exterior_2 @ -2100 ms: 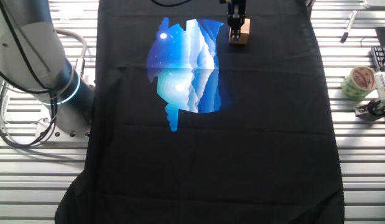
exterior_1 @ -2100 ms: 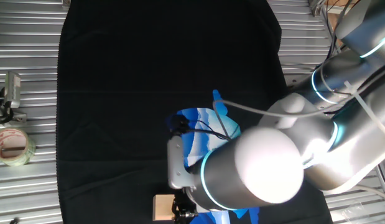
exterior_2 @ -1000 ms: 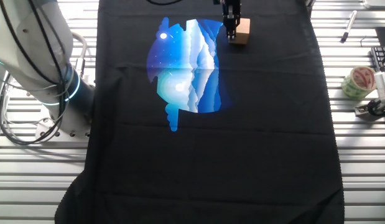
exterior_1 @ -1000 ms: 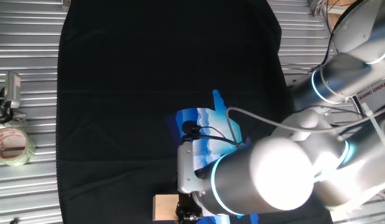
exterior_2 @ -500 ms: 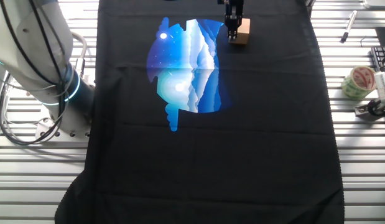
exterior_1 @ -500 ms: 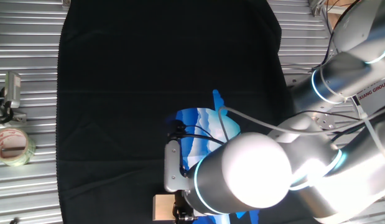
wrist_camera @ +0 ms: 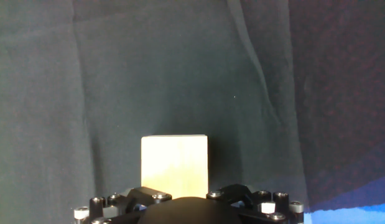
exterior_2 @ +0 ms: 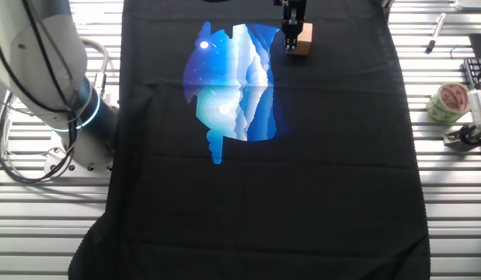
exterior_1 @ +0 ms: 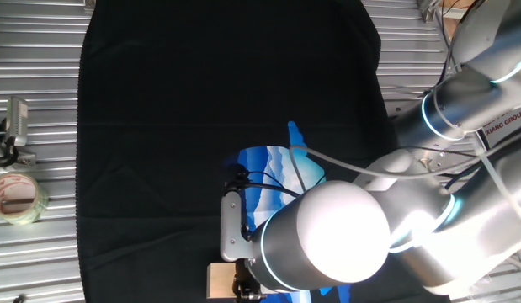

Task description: Approach and touch the side of the small block

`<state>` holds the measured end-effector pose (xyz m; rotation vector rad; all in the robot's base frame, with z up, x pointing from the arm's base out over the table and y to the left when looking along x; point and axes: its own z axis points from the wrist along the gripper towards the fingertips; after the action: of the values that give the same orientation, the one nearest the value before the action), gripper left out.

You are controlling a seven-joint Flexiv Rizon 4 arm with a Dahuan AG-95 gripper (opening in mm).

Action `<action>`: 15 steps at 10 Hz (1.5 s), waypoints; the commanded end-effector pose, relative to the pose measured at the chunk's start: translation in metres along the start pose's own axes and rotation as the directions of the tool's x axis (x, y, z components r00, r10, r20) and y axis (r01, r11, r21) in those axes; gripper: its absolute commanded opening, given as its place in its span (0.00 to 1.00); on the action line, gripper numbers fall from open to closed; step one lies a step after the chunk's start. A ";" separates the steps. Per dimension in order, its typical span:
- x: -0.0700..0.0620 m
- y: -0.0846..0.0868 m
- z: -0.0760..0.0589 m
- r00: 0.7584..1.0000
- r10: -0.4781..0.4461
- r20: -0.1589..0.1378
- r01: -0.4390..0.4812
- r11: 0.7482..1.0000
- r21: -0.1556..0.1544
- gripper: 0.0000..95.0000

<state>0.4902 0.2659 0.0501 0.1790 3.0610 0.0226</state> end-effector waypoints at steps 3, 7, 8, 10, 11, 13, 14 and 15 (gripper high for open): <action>-0.001 -0.002 0.000 1.000 -0.014 0.004 0.014 1.000 0.002 1.00; -0.001 -0.002 0.000 1.000 -0.012 0.006 0.012 1.000 0.000 1.00; -0.001 -0.002 0.000 1.000 -0.011 0.007 0.011 1.000 0.000 1.00; -0.001 -0.002 0.000 1.000 -0.013 0.007 0.013 1.000 -0.002 1.00; -0.001 -0.001 -0.001 1.000 -0.013 0.006 0.013 1.000 -0.004 1.00; -0.002 -0.001 -0.003 1.000 -0.013 0.006 0.013 1.000 -0.006 1.00; -0.002 -0.001 -0.005 1.000 -0.014 0.005 0.014 1.000 -0.007 1.00; -0.003 -0.001 -0.008 1.000 -0.019 0.004 0.019 1.000 -0.008 1.00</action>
<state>0.4933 0.2635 0.0601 0.1487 3.0562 0.0353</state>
